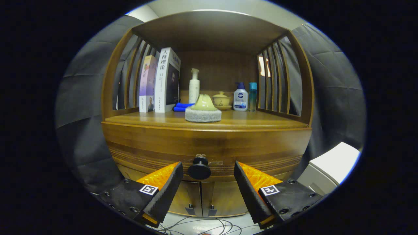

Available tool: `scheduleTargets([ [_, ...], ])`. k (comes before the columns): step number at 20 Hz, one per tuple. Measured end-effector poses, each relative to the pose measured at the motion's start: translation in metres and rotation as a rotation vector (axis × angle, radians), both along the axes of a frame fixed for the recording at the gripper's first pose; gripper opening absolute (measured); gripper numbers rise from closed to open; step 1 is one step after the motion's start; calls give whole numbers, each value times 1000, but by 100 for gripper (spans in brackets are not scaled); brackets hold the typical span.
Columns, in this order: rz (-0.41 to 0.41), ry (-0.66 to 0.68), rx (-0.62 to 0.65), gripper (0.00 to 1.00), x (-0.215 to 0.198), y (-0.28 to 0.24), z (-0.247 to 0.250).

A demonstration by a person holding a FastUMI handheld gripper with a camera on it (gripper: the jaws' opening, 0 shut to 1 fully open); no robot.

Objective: Pull open the drawer, take out the items inside it, and place them on the countertop above the cabinet.

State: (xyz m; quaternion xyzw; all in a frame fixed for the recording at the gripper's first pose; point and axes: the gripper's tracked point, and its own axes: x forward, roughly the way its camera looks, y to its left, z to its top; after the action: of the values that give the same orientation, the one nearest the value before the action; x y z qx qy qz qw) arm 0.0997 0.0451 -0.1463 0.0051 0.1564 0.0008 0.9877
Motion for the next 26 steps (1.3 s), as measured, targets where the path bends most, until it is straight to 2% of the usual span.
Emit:
scheduleTargets([
  [5,-6,-84,-48,98,-40,-1,62],
  [10,-31,-164,18,98,-84,-6,116],
  [14,-74,-166,0,98,-110,-25,128],
  [18,-90,-188,-10,98,-117,-34,138],
  [26,-78,-212,-45,98,-123,-34,147],
])
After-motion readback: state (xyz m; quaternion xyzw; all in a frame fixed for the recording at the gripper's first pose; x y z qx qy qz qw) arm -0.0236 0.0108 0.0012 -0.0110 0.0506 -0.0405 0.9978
